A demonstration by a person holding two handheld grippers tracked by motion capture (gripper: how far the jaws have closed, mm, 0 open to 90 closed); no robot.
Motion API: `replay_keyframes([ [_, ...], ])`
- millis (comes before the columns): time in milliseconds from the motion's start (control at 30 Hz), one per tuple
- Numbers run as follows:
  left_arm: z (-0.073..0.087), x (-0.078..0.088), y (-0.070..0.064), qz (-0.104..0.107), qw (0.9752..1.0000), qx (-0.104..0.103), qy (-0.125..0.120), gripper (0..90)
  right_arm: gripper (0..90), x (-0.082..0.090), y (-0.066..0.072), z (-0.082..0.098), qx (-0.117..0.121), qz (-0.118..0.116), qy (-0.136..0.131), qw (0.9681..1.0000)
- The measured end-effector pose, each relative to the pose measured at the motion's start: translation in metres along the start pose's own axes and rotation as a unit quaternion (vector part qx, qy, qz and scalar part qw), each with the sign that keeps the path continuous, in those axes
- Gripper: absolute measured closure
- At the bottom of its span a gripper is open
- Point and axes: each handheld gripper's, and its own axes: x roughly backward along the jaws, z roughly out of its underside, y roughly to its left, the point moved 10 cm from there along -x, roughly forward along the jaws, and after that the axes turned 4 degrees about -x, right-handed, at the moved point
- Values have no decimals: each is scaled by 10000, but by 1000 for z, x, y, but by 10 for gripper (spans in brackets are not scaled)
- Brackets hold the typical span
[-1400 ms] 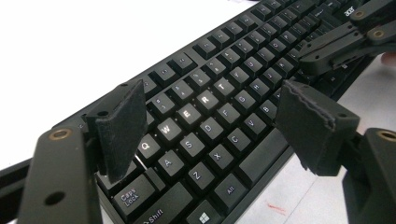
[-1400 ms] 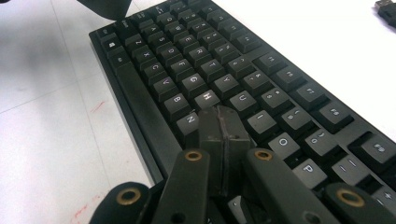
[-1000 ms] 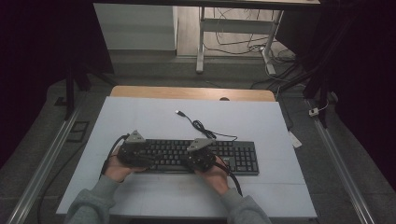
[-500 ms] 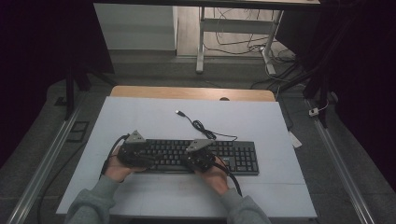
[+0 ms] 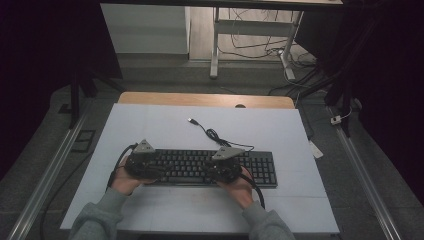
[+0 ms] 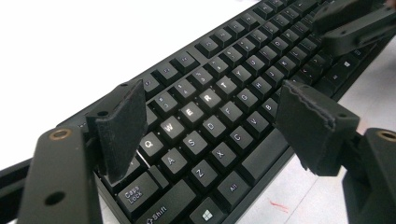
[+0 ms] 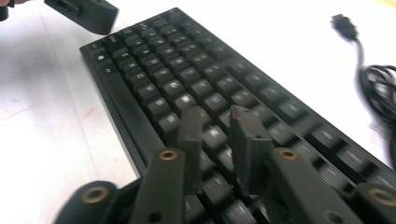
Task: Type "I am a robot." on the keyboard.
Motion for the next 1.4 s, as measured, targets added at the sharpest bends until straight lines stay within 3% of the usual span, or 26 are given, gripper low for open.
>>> replay_keyframes([
  [400, 1, 0, 2, -24, 10000, -2, 13, 250, 592, 49, -37, 26, -247, 473, -126, 9985],
  [700, 1, 0, 1, -3, 10000, -45, 19, 257, 571, 74, -51, 45, -335, 656, -138, 9972],
  [933, 0, 0, 1, 7, 10000, -37, 12, 260, 570, 82, -59, 50, -437, 745, -182, 9961],
  [1400, -1, 2, 0, 12, 10000, -45, -36, 273, 565, 79, -60, 52, -422, 746, -100, 9963],
])
